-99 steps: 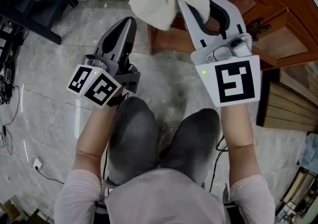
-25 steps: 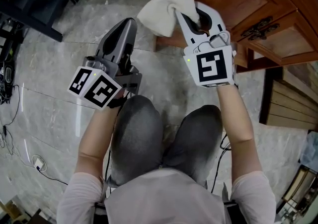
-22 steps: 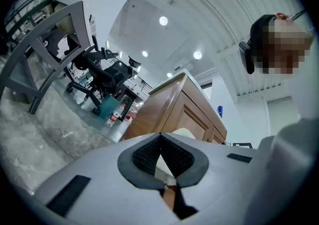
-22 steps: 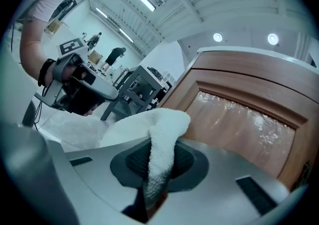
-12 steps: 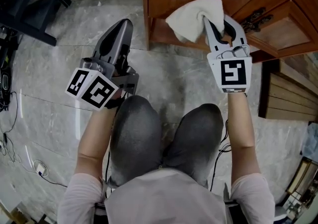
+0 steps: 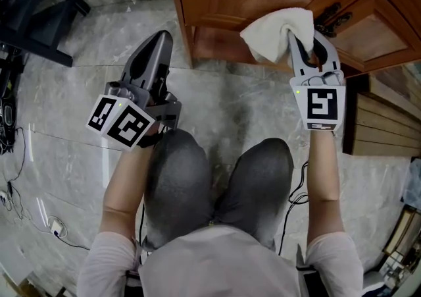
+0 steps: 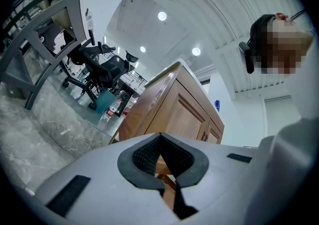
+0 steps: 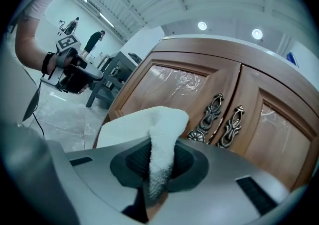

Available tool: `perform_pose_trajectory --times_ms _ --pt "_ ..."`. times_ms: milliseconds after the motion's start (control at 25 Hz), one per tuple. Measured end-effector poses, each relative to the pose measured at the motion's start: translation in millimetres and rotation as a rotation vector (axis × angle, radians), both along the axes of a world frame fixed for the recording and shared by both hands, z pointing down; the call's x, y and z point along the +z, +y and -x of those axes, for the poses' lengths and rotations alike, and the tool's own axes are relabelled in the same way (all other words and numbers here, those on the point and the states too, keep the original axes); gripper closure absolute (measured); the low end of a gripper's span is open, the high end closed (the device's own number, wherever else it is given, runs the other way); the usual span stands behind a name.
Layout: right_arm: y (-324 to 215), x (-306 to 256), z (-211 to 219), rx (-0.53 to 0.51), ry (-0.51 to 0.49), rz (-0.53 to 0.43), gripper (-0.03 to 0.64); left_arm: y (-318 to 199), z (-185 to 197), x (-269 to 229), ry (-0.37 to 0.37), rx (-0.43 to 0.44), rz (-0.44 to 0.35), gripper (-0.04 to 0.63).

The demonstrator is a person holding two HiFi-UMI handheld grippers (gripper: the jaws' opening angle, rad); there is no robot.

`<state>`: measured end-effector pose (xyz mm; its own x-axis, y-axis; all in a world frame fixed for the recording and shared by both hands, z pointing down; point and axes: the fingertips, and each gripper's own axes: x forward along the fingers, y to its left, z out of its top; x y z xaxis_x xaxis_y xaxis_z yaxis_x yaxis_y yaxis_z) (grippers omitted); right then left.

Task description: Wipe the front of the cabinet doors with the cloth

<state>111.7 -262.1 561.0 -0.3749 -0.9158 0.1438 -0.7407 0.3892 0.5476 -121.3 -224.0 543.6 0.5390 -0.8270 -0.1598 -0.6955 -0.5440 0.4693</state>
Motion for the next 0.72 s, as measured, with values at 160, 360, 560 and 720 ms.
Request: perform_pose_trajectory --times_ms 160,360,560,720 --pt "0 4 -7 0.008 -0.014 0.016 0.546 -1 -10 6 -0.003 0.013 0.013 0.578" --pt "8 -1 3 -0.045 0.006 -0.062 0.546 -1 -16 18 -0.008 0.042 0.015 0.578" --pt "14 11 27 -0.105 -0.004 -0.051 0.546 -10 -10 37 0.006 0.064 0.025 0.578" --pt "10 15 37 -0.116 -0.007 0.001 0.546 -19 -10 49 0.012 0.078 0.085 0.577"
